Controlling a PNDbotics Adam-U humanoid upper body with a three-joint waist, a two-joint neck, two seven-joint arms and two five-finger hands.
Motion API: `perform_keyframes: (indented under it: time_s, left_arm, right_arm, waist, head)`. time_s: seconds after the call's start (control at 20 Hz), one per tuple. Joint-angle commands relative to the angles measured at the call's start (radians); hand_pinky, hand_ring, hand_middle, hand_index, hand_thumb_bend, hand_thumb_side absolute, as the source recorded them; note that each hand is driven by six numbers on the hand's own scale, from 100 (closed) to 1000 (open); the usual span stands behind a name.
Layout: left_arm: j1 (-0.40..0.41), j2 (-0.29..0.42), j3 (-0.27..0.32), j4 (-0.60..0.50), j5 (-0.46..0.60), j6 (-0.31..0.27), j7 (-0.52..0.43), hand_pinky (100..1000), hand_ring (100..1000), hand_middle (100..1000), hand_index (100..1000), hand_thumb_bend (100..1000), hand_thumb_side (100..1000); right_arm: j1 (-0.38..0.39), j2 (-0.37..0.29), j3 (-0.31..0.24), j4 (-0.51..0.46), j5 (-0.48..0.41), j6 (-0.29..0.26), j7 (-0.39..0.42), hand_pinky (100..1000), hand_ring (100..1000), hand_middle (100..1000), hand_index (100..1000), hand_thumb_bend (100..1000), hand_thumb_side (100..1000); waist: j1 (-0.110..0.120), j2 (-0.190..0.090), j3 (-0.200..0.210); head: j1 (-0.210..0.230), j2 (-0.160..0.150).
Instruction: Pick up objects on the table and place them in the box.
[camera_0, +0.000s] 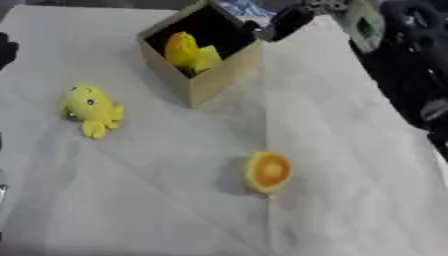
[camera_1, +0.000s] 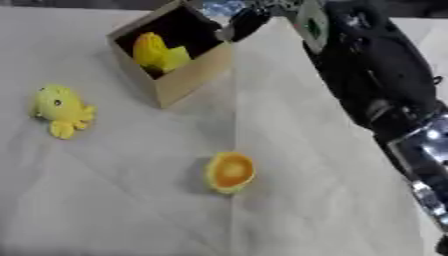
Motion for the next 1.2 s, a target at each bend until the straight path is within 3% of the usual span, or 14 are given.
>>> perform_keyframes:
  time_s: [0.05,0.4,0.7,1.2]
  left_arm:
    - [0.000,0.031,0.012,-0.015,-0.008,-0.001,0.007,868,770,706,833,196,832]
    - [-0.001,0.039,0.006,-0.015,-0.009,0.001,0.005,867,770,706,833,196,832]
    - [0.002,0.041,0.005,-0.015,-0.008,0.002,0.003,867,771,705,833,196,834]
    - [0.009,0.043,0.006,-0.016,-0.008,0.005,0.003,867,772,706,832,195,836]
  right_arm:
    - [0.010,-0.101,0.056,-0.096,-0.056,-0.050,0.007,898,913,780,864,186,314]
    - [0.064,-0.252,0.195,-0.266,-0.166,-0.114,0.053,899,920,793,873,190,410]
    - [0.084,-0.258,0.277,-0.339,-0.261,-0.076,0.140,902,923,792,882,141,480]
    - [0.154,-0.251,0.315,-0.440,-0.418,0.037,0.268,903,922,781,881,100,510]
  waist:
    - [0.002,-0.029,-0.005]
    - [-0.005,-0.034,-0.011]
    - [-0.013,-0.038,-0.020]
    - [-0.017,-0.044,-0.049]
  head:
    - [0.013,0.008]
    - [0.012,0.015]
    - [0.013,0.019]
    - [0.024,0.027]
